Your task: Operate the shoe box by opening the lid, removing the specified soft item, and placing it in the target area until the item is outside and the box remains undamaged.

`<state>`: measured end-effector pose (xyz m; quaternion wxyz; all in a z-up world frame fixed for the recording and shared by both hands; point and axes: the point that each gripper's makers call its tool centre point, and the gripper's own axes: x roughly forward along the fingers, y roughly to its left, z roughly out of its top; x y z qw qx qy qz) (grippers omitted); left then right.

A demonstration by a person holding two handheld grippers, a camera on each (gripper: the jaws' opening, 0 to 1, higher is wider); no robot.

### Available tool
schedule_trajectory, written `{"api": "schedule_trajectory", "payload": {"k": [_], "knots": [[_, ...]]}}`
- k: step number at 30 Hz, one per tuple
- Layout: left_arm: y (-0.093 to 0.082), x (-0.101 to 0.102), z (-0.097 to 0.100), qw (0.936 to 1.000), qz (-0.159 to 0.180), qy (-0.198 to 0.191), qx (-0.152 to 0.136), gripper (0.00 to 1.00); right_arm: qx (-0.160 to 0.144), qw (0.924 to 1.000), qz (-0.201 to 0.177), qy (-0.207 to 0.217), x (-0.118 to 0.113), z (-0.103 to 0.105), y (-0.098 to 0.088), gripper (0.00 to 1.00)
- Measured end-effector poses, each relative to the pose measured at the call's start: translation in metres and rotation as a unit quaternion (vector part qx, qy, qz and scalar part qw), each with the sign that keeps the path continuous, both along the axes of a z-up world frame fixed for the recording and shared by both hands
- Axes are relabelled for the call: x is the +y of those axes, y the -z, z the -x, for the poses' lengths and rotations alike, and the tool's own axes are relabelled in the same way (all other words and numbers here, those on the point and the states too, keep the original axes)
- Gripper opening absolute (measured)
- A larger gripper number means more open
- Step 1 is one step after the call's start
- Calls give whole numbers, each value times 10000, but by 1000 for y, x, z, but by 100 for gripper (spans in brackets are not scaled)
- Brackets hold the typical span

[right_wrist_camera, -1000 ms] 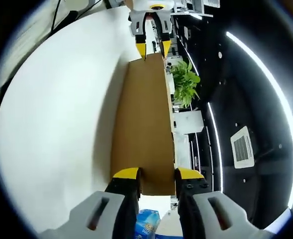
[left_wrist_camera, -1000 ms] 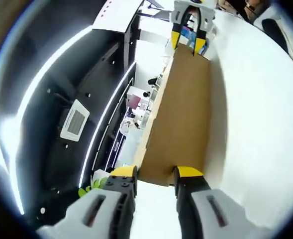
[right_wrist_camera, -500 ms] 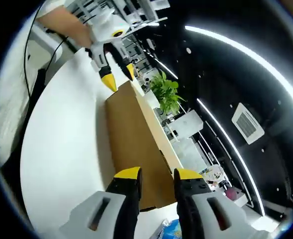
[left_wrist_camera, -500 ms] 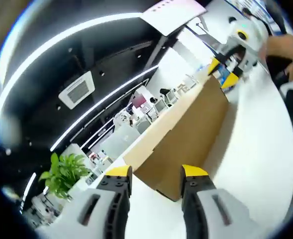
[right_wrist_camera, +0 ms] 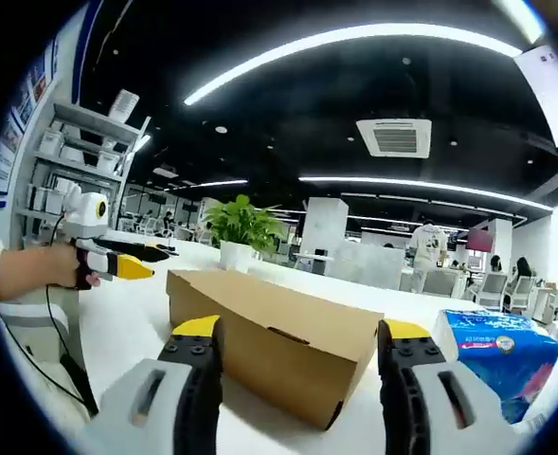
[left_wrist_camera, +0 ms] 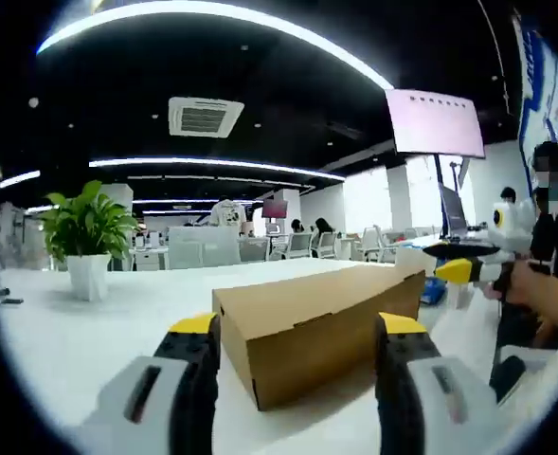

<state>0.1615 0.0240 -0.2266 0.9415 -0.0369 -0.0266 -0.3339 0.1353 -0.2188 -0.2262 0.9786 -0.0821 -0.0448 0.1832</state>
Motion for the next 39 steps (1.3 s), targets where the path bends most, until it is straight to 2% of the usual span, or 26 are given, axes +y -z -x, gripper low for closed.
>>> {"api": "schedule_trajectory", "payload": {"k": [2,5,8,9,12,15,17,19,21,24,25,26,27,28,29,31,35,39], "knots": [[2,4,-4,9998,-144,-117,-26,72,19,10000,-41,-27,2,0,0,77],[9,2,-8,9993,-349,-146,19,72,202,9993,-215,-208,7,-3,5,83],[17,0,-15,9987,-458,-213,119,63,361,9989,-142,-266,12,-5,12,84],[20,0,-18,9983,-508,-266,130,62,426,9989,6,-178,11,-10,17,83],[25,-4,-25,9979,-572,-245,179,64,459,9987,-40,-195,9,-17,17,82],[36,-7,-31,9951,-939,-238,217,64,664,9970,-277,-280,5,-24,19,80],[38,-12,-32,9951,-954,-129,219,62,661,9971,-203,-303,5,-27,21,77],[38,-14,-33,9952,-944,-190,157,59,583,9977,-66,-348,8,-27,19,71],[38,-20,-32,9947,-1010,-143,98,57,727,9969,-12,-294,10,-30,24,72],[40,-20,-33,9938,-1072,-286,86,55,838,9961,121,-254,8,-35,32,68],[40,-19,-31,9926,-1172,-311,103,54,784,9963,321,-159,3,-35,32,64],[43,-18,-27,9878,-1539,-219,68,52,732,9963,442,6,-3,-38,32,60],[45,-15,-27,9868,-1583,-312,130,47,834,9958,358,-154,5,-40,32,60],[42,-17,-27,9892,-1401,-296,315,47,941,9948,382,-117,6,-40,32,60],[40,-16,-28,9895,-1365,-328,337,47,987,9944,376,-47,5,-41,31,59],[41,-19,-29,9894,-1384,-358,272,46,965,9947,360,-44,6,-42,32,59],[42,-19,-31,9915,-1216,-444,137,45,873,9959,238,-57,1,-36,33,57],[43,-16,-26,9925,-1077,-581,80,45,962,9948,322,-78,3,-32,33,56]]}}
